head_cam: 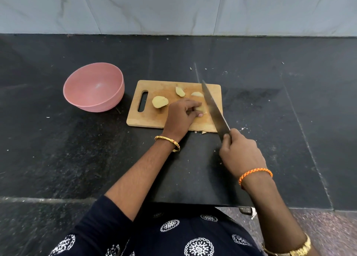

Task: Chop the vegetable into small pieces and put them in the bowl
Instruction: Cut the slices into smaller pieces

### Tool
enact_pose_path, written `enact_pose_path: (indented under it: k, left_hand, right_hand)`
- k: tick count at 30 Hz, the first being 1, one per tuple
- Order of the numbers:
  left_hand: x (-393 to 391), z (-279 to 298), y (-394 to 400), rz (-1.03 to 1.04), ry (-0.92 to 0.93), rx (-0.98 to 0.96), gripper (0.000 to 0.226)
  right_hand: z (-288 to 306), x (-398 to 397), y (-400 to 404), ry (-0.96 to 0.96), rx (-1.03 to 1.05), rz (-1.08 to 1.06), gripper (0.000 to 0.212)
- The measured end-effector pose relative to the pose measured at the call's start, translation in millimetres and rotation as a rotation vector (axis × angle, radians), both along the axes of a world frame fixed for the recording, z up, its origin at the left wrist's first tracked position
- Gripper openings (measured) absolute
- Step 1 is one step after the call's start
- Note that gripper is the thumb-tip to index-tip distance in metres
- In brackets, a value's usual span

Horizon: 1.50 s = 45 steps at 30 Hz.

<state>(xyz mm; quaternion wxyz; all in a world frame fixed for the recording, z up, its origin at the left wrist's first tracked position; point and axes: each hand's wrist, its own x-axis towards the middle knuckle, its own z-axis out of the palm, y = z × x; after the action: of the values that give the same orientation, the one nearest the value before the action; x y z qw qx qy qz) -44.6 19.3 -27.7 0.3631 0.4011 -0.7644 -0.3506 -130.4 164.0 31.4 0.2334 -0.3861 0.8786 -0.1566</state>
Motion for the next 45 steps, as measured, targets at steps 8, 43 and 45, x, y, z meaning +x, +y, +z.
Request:
enact_pose_path:
  k: [8,43,45]
  left_hand:
    - [-1.3,2.3,-0.5,0.006,-0.025,0.018,0.030]
    - [2.9,0.5,-0.8,0.031,0.004,-0.010,0.023]
    - [3.3,0.4,0.0,0.028,0.012,-0.009,0.021]
  right_hand:
    - [-5.9,-5.6,-27.7,0.013,-0.076,0.012,0.021]
    - [0.5,-4.3,-20.1,-0.022,-0.067,0.013,0.021]
    - [-0.2,-6.1,-24.7,-0.022,-0.093,0.017,0.021]
